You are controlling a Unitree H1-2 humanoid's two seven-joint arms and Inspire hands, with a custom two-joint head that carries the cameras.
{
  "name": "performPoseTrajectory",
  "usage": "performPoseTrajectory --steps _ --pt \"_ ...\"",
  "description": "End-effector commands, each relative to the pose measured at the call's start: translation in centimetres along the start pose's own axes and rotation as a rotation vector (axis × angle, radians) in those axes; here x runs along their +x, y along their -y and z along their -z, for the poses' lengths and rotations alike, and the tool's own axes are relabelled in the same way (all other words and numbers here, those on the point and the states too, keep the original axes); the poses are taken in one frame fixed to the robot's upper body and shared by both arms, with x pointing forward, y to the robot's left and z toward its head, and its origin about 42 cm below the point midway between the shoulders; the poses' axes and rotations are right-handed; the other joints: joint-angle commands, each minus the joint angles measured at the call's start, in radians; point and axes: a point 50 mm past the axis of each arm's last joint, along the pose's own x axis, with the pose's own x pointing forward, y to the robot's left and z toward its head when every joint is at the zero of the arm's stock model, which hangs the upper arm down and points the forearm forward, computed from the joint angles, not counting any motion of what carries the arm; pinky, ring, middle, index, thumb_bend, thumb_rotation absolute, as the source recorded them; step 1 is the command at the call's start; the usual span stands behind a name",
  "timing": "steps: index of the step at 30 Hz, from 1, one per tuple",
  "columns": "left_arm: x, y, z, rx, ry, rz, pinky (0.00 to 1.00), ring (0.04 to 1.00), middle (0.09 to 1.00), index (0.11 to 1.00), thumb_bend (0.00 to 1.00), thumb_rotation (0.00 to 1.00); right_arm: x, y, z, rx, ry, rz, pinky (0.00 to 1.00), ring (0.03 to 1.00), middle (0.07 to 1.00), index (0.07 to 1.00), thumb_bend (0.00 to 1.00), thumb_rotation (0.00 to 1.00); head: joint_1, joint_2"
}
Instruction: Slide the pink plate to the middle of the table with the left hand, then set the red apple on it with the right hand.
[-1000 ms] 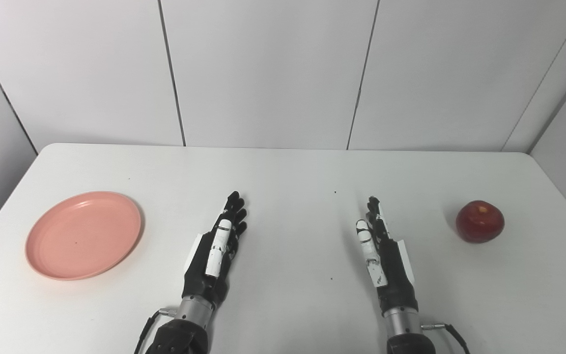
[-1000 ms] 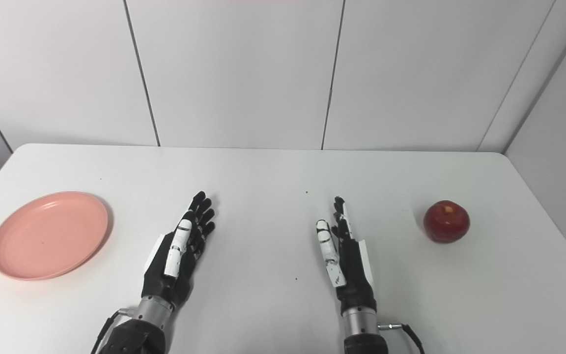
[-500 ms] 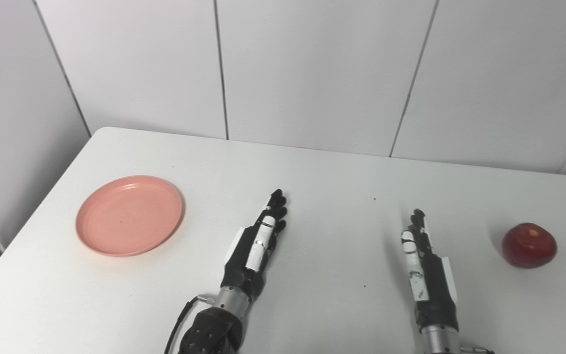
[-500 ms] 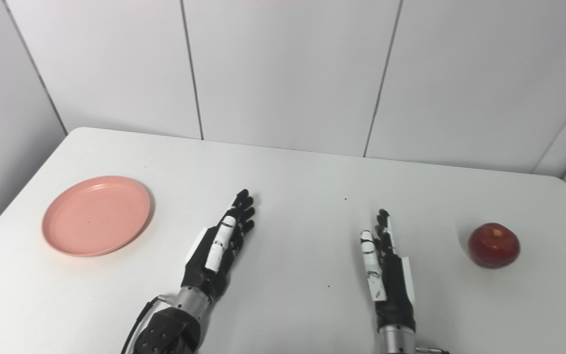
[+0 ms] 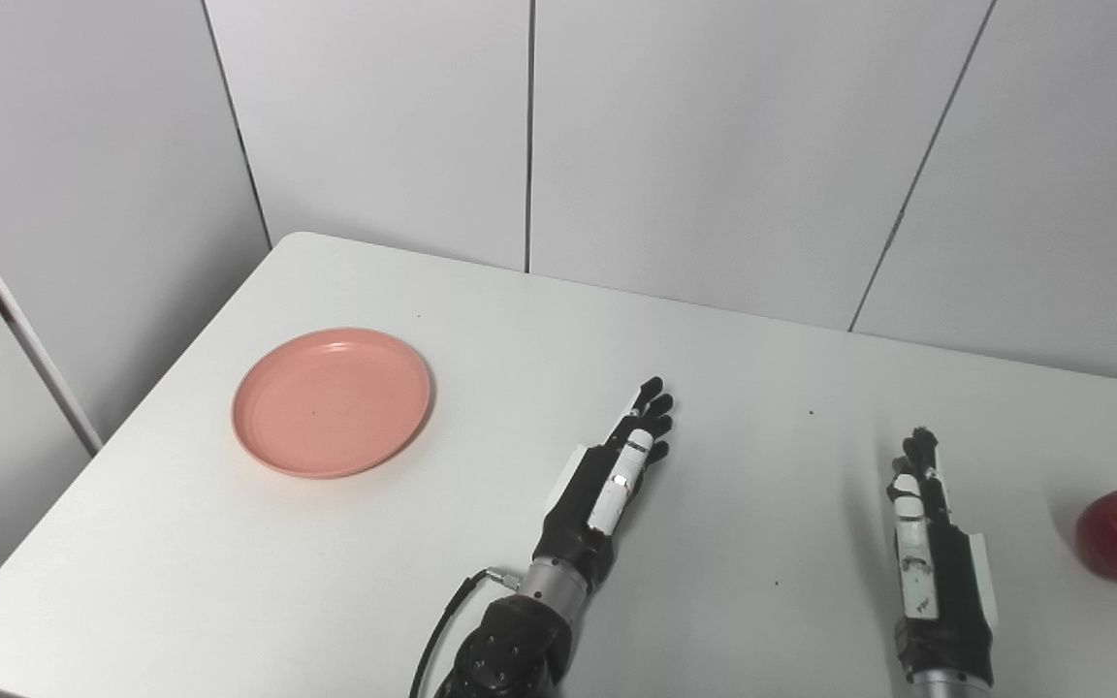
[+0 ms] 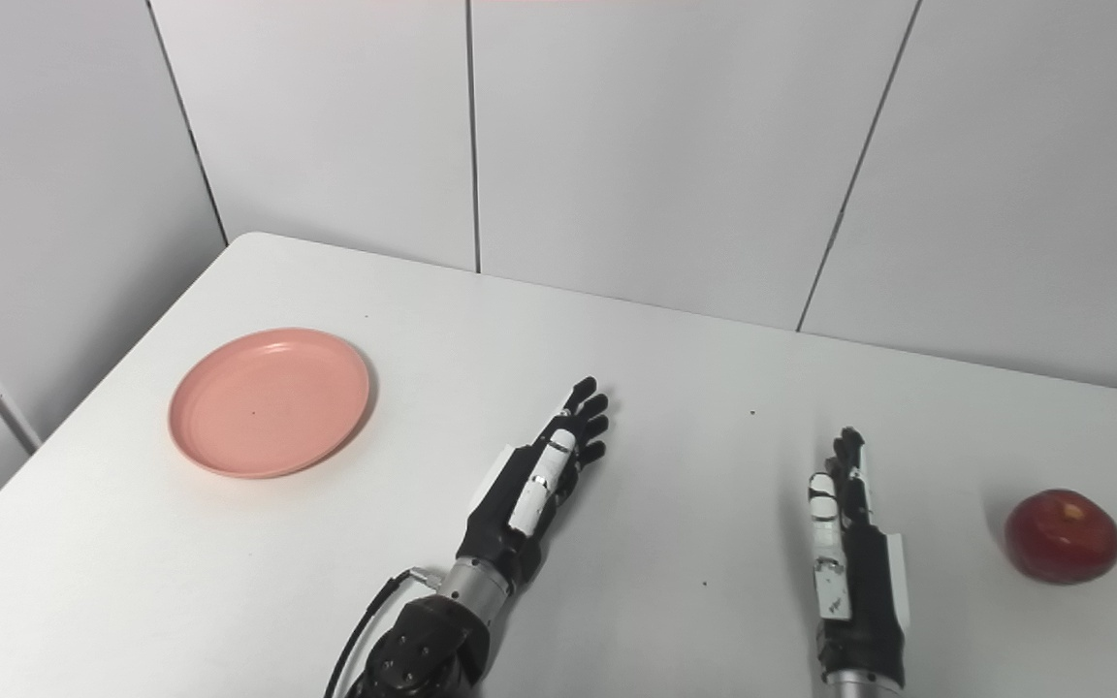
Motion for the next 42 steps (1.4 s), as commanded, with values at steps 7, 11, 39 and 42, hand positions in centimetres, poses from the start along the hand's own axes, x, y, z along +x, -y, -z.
performPoseTrajectory --steps 7,11,39,42 --pt "-0.3 0.3 0.6 0.006 -0.009 0.005 0.96 0.974 0.974 0.963 0.29 1.00 -0.4 0.8 0.4 0.004 0.040 0.002 1.00 1.000 1.000 1.000 0.13 1.00 0.009 -0.003" --pt "-0.2 -0.1 0.2 0.022 0.000 0.006 0.95 0.970 0.975 0.961 0.31 1.00 -0.4 0.7 0.4 0.000 0.029 0.004 1.00 1.000 1.000 1.000 0.12 1.00 0.015 -0.004" --pt "1.5 -4.7 -11.5 0.052 0.190 0.081 0.89 0.916 0.929 0.908 0.41 1.00 -0.4 1.0 0.3 0.022 0.035 -0.005 1.00 1.000 1.000 1.000 0.11 1.00 0.060 -0.014" --pt "1.7 -5.5 -12.7 0.066 0.220 0.068 0.89 0.918 0.932 0.908 0.40 1.00 -0.4 1.0 0.2 0.025 0.031 -0.009 1.00 1.000 1.000 1.000 0.12 1.00 0.066 -0.016"
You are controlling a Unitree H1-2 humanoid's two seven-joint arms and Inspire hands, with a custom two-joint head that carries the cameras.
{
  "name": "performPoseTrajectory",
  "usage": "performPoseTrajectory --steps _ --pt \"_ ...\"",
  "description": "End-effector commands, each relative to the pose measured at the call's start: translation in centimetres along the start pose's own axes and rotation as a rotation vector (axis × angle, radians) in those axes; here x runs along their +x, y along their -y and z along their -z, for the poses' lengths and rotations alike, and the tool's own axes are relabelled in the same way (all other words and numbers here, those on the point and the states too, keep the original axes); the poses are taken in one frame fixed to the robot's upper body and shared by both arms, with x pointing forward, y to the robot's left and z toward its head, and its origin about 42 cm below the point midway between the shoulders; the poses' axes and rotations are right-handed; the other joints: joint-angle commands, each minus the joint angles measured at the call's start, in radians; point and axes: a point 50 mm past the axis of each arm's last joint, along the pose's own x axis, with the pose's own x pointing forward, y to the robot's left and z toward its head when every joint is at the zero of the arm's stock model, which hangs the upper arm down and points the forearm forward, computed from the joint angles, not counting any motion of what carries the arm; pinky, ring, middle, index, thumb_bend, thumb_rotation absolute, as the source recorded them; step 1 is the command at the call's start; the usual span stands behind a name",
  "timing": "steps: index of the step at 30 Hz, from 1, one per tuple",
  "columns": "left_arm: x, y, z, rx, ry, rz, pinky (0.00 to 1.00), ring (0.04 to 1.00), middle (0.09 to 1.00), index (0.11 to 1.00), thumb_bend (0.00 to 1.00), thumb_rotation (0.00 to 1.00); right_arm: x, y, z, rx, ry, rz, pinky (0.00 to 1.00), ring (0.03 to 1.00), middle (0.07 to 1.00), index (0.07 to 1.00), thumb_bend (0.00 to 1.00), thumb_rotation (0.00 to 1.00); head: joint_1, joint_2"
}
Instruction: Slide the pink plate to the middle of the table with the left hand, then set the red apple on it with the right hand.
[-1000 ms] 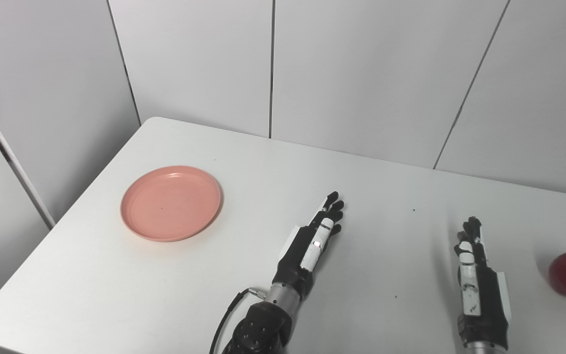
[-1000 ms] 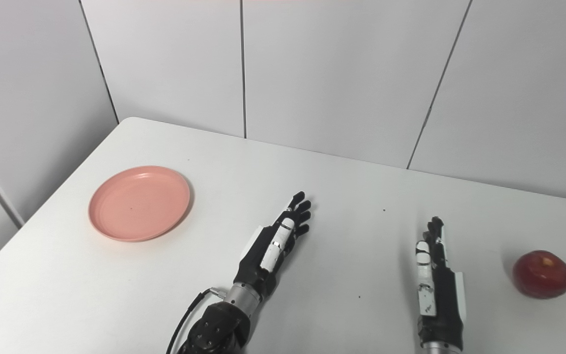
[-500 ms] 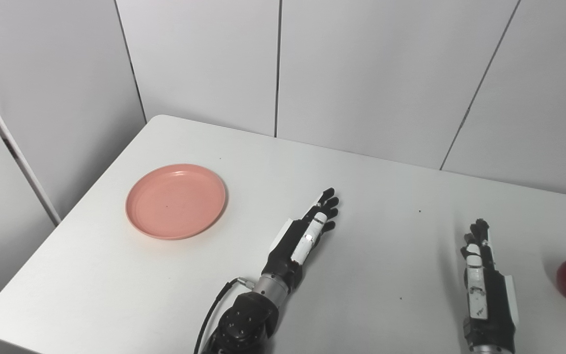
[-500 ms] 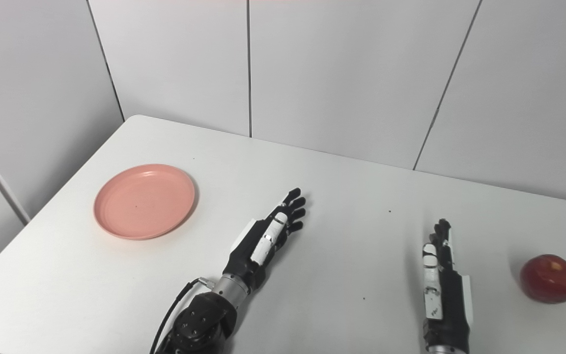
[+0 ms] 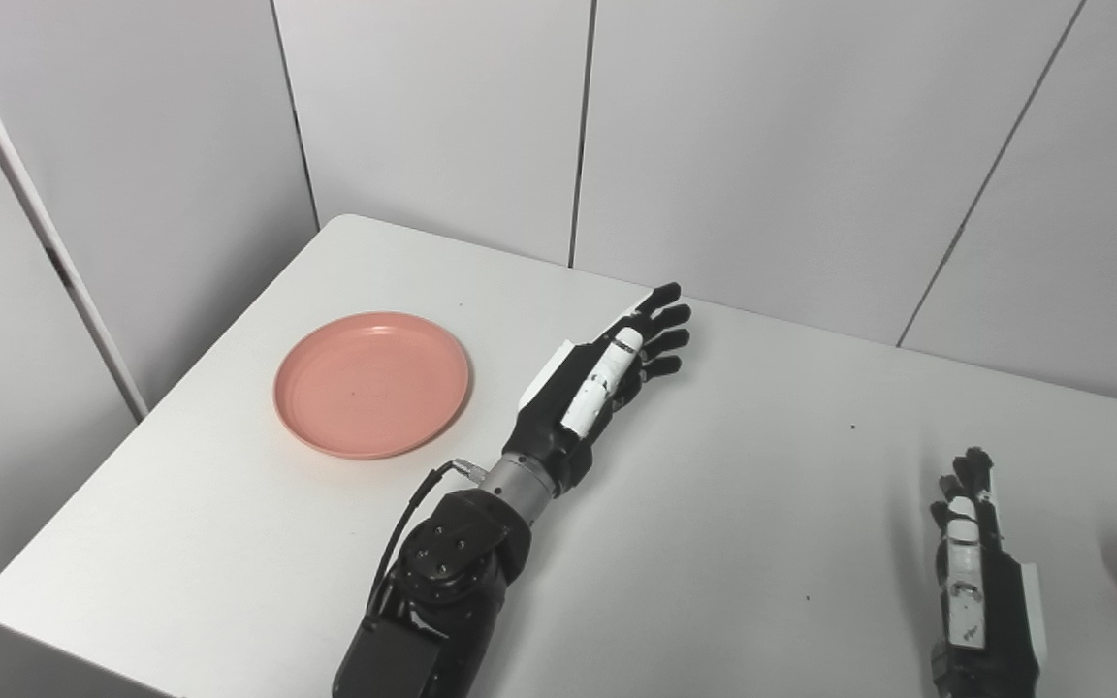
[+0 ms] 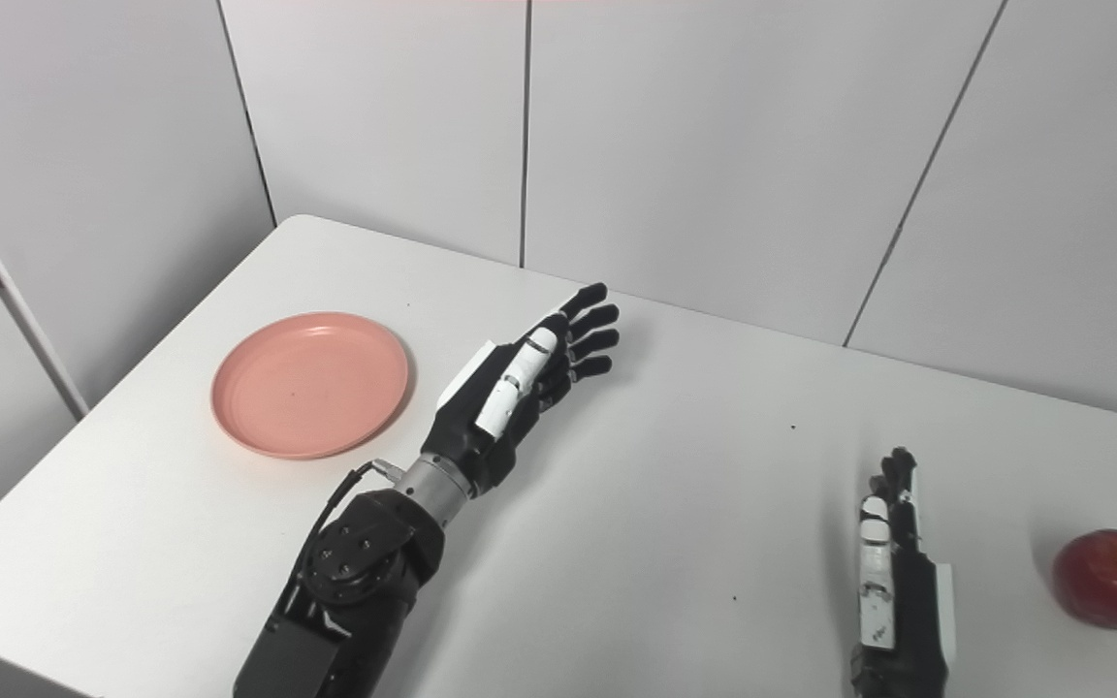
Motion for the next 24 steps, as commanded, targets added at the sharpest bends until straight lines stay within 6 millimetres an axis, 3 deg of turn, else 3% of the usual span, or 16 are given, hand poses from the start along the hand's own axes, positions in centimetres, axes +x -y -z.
performPoseTrajectory --steps 1,16,24 --pt "1.4 -0.3 -2.8 0.022 0.090 0.007 0.89 0.913 0.929 0.908 0.40 1.00 -0.3 0.8 0.3 -0.012 0.009 0.004 1.00 1.000 1.000 1.000 0.11 1.00 0.001 0.001" --pt "2.5 -8.0 -7.6 0.111 0.175 -0.170 0.89 0.905 0.909 0.888 0.39 1.00 -0.4 0.7 -0.1 -0.027 0.010 0.000 1.00 1.000 1.000 1.000 0.09 1.00 0.004 0.000" --pt "3.2 -11.6 -8.5 0.107 0.194 -0.247 0.87 0.888 0.893 0.869 0.35 1.00 -0.3 0.9 -0.1 -0.029 0.009 0.001 1.00 1.000 1.000 1.000 0.09 1.00 0.015 -0.004"
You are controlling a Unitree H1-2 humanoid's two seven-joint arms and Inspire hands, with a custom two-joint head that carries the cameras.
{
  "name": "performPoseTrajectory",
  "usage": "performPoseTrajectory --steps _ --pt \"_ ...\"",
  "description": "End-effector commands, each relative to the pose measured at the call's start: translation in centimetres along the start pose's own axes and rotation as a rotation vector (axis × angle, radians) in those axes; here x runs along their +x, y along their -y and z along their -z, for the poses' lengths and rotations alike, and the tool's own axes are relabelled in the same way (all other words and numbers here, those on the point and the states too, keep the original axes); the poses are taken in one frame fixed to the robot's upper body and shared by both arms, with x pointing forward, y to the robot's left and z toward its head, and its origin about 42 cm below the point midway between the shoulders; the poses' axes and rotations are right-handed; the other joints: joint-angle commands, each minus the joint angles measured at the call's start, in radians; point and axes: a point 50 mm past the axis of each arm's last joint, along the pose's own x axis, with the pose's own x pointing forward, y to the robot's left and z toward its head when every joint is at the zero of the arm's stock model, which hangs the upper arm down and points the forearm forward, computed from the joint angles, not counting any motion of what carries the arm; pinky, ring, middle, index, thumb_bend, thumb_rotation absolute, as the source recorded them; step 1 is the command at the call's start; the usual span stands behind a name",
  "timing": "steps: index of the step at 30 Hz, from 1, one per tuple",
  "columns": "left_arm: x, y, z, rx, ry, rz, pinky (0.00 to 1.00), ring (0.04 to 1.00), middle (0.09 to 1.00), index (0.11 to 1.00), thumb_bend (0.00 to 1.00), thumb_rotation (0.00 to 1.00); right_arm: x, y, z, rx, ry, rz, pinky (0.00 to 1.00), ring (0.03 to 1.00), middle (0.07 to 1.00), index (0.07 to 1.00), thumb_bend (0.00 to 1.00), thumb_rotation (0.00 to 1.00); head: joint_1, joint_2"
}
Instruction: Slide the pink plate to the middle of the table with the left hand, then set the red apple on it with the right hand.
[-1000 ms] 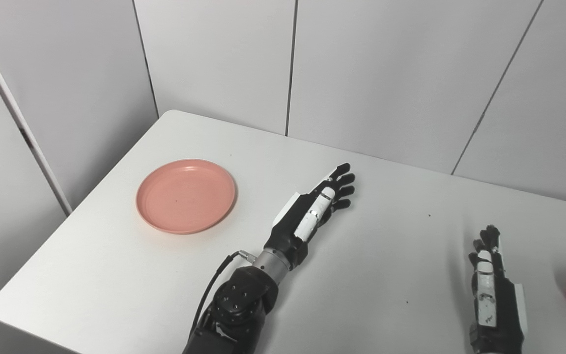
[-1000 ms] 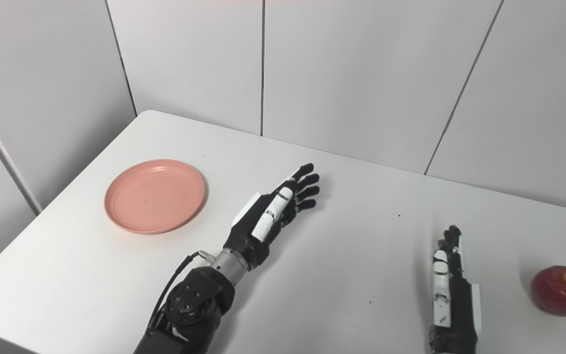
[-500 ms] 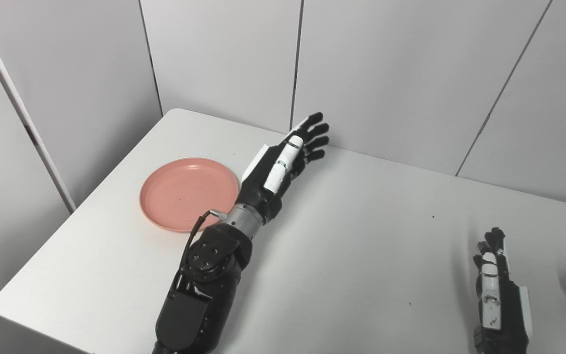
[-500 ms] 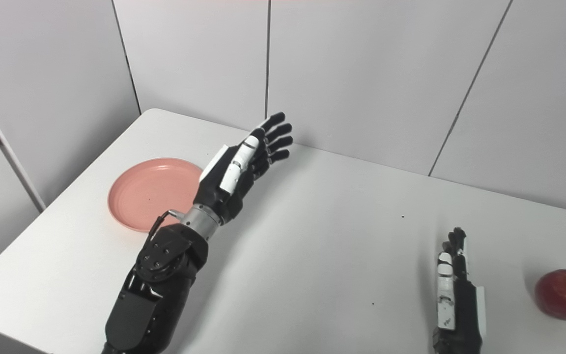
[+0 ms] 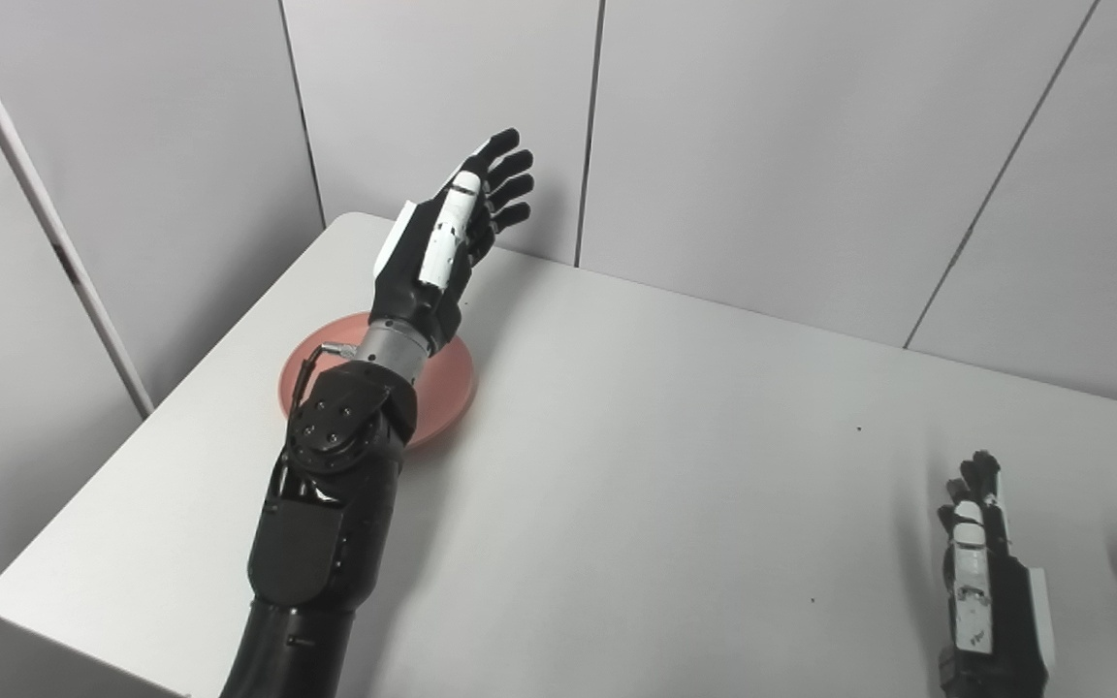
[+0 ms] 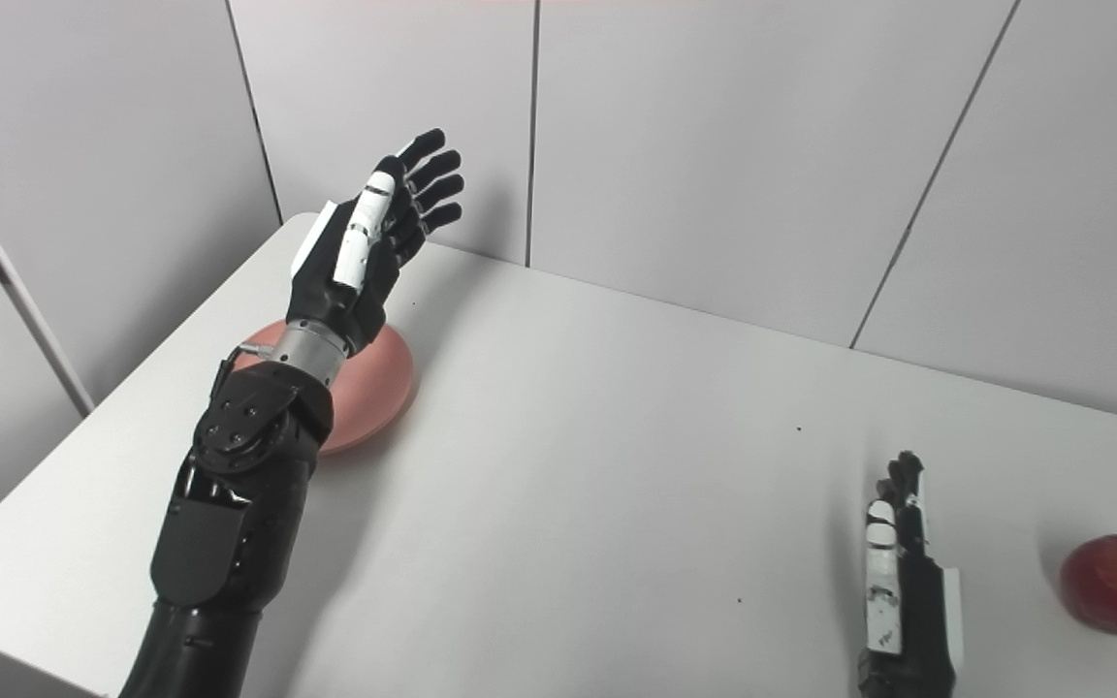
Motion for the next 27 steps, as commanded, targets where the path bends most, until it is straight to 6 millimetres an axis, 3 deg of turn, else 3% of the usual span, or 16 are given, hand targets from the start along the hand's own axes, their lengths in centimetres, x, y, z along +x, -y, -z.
performPoseTrajectory --steps 1,7,21,24,27 --pt "1.4 -0.5 -2.2 0.022 0.091 0.017 0.87 0.889 0.894 0.870 0.35 1.00 -0.2 0.7 0.0 -0.017 0.009 0.000 1.00 1.000 1.000 1.000 0.09 1.00 0.003 0.001" --pt "2.4 -3.0 -2.3 0.081 0.075 -0.008 0.86 0.879 0.888 0.865 0.41 1.00 -0.1 0.9 0.1 -0.003 0.013 -0.005 1.00 1.000 1.000 1.000 0.09 1.00 0.012 -0.002" --pt "3.8 -7.7 -3.3 0.091 0.068 -0.131 0.83 0.851 0.850 0.817 0.37 1.00 -0.1 1.3 0.0 0.023 0.008 -0.011 1.00 1.000 1.000 1.000 0.06 1.00 0.033 -0.002" --pt "4.0 -8.7 -3.6 0.094 0.066 -0.163 0.82 0.836 0.834 0.800 0.35 0.96 -0.2 1.2 -0.2 0.026 -0.003 -0.007 1.00 1.000 1.000 1.000 0.06 1.00 0.039 -0.003" --pt "4.1 -9.8 -3.7 0.129 0.058 -0.184 0.82 0.841 0.841 0.814 0.35 0.99 -0.2 1.3 -0.2 0.033 0.000 -0.009 1.00 1.000 1.000 1.000 0.06 1.00 0.044 -0.004"
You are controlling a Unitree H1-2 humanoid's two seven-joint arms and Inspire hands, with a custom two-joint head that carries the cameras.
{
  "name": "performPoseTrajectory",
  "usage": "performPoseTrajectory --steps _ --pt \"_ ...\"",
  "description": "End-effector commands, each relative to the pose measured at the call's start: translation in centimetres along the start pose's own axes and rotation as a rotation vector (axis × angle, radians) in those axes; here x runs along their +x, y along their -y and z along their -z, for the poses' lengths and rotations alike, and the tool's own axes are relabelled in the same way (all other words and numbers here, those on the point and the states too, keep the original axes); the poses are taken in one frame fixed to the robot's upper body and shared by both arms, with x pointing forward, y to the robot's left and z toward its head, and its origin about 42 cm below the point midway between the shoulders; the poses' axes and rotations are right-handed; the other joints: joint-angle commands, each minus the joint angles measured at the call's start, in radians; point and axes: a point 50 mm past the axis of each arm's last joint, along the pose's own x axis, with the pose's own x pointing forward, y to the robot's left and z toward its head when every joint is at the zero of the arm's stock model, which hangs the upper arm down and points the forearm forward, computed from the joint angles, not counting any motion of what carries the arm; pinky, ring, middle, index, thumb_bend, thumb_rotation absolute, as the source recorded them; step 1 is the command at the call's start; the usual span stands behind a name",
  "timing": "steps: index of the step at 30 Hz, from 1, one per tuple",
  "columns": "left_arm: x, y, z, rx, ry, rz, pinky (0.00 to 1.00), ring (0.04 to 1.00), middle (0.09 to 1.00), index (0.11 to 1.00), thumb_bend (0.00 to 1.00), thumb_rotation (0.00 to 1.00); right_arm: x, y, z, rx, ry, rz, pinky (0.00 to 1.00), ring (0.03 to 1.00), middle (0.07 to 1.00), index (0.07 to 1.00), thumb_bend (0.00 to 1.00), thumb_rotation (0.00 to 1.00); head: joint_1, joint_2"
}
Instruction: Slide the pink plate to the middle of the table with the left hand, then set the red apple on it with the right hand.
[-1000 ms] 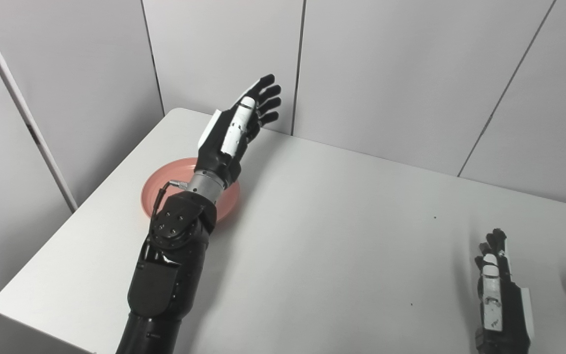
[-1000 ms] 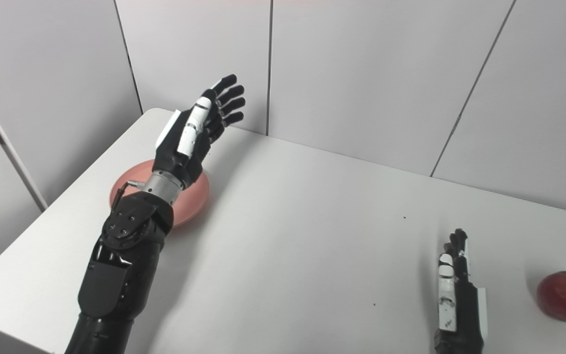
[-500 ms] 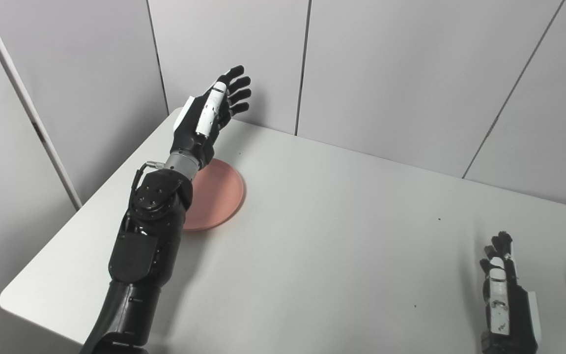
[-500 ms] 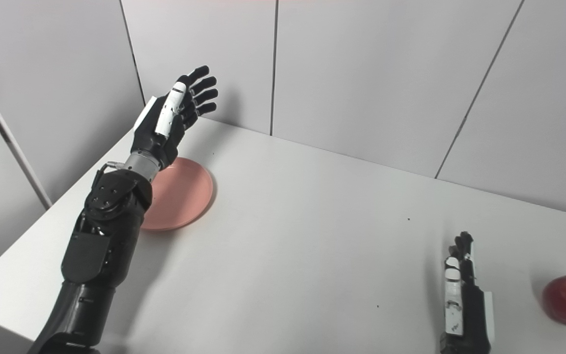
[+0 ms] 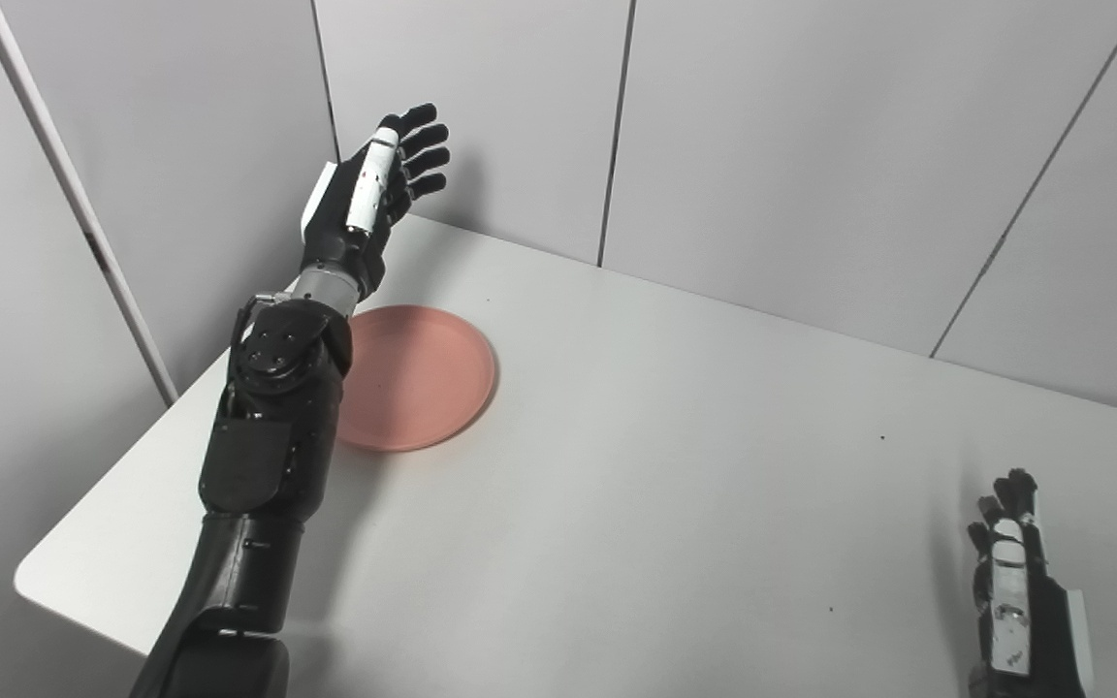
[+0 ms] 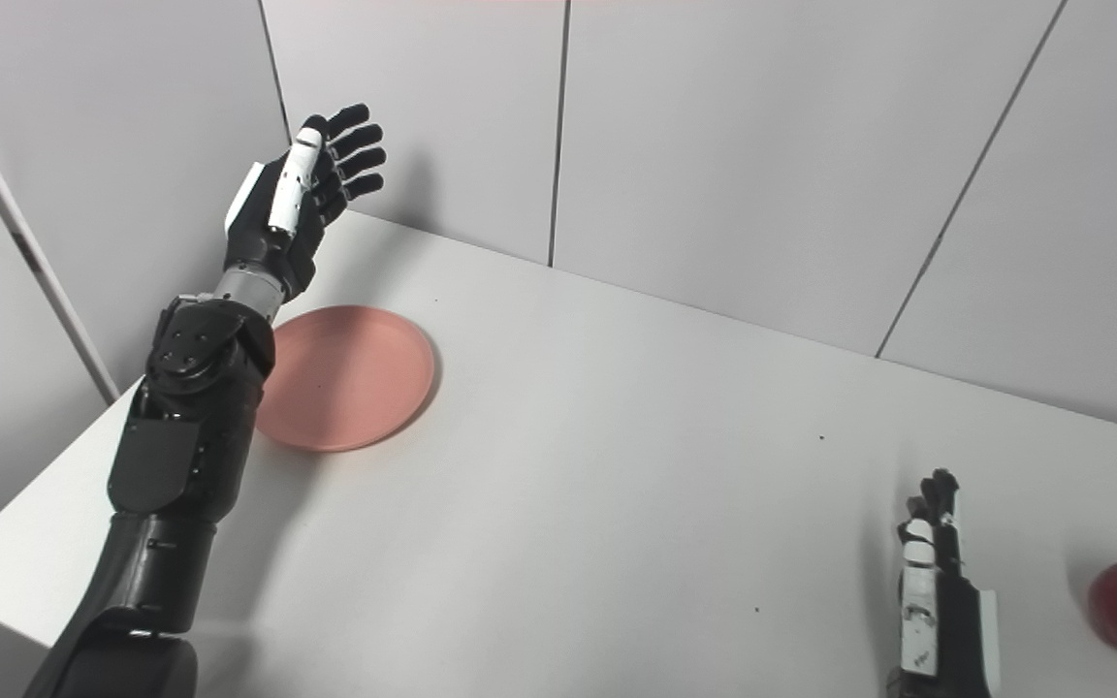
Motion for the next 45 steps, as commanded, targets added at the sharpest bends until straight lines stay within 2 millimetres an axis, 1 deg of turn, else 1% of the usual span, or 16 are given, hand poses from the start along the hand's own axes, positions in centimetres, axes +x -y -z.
performPoseTrajectory --steps 1,5,7,13,21,32,35,39,43,45 --pt "1.7 -1.2 -3.1 0.036 0.099 -0.011 0.82 0.847 0.847 0.822 0.35 1.00 -0.1 0.4 -0.3 -0.002 0.012 -0.005 1.00 1.000 1.000 1.000 0.05 1.00 0.004 0.000" --pt "1.9 -3.0 -2.7 0.034 0.086 -0.010 0.82 0.850 0.848 0.823 0.34 1.00 -0.1 0.6 -0.3 -0.003 0.016 -0.008 1.00 1.000 1.000 1.000 0.04 1.00 0.008 0.000" --pt "1.9 -3.7 -2.5 0.018 0.076 -0.020 0.82 0.844 0.838 0.814 0.33 1.00 -0.1 0.6 -0.2 -0.002 0.014 -0.011 1.00 1.000 1.000 1.000 0.05 1.00 0.009 0.000" --pt "1.8 -5.4 -1.8 0.001 0.051 -0.066 0.82 0.829 0.829 0.811 0.32 1.00 0.0 0.7 -0.3 0.002 0.020 -0.011 1.00 1.000 1.000 1.000 0.02 1.00 0.018 0.001" --pt "1.8 -7.4 -0.9 -0.004 0.020 -0.075 0.84 0.847 0.842 0.821 0.32 1.00 -0.1 0.7 -0.5 0.000 0.006 -0.006 1.00 1.000 1.000 1.000 0.02 1.00 0.024 0.000" --pt "1.3 -9.3 0.0 -0.023 -0.010 -0.121 0.84 0.839 0.833 0.810 0.32 1.00 -0.1 0.8 -0.8 0.008 0.009 0.000 1.00 1.000 1.000 1.000 0.00 1.00 0.028 0.000" --pt "1.1 -9.7 0.5 -0.017 -0.019 -0.134 0.83 0.834 0.829 0.806 0.31 1.00 0.0 0.9 -0.7 0.004 0.012 -0.003 1.00 1.000 1.000 1.000 0.00 1.00 0.033 0.000" --pt "0.8 -10.2 1.2 -0.014 -0.039 -0.140 0.84 0.844 0.842 0.816 0.29 1.00 0.0 1.0 -0.7 0.007 0.017 -0.014 1.00 1.000 1.000 1.000 0.01 1.00 0.034 0.001" --pt "0.6 -10.4 1.9 -0.048 -0.064 -0.152 0.85 0.851 0.844 0.816 0.29 1.00 0.0 0.9 -0.7 0.010 0.024 -0.015 1.00 1.000 1.000 1.000 0.00 1.00 0.035 0.001" --pt "0.4 -10.5 2.3 -0.023 -0.074 -0.150 0.85 0.850 0.847 0.821 0.29 1.00 0.0 0.9 -0.8 0.010 0.019 -0.016 1.00 1.000 1.000 1.000 0.00 1.00 0.035 0.003"
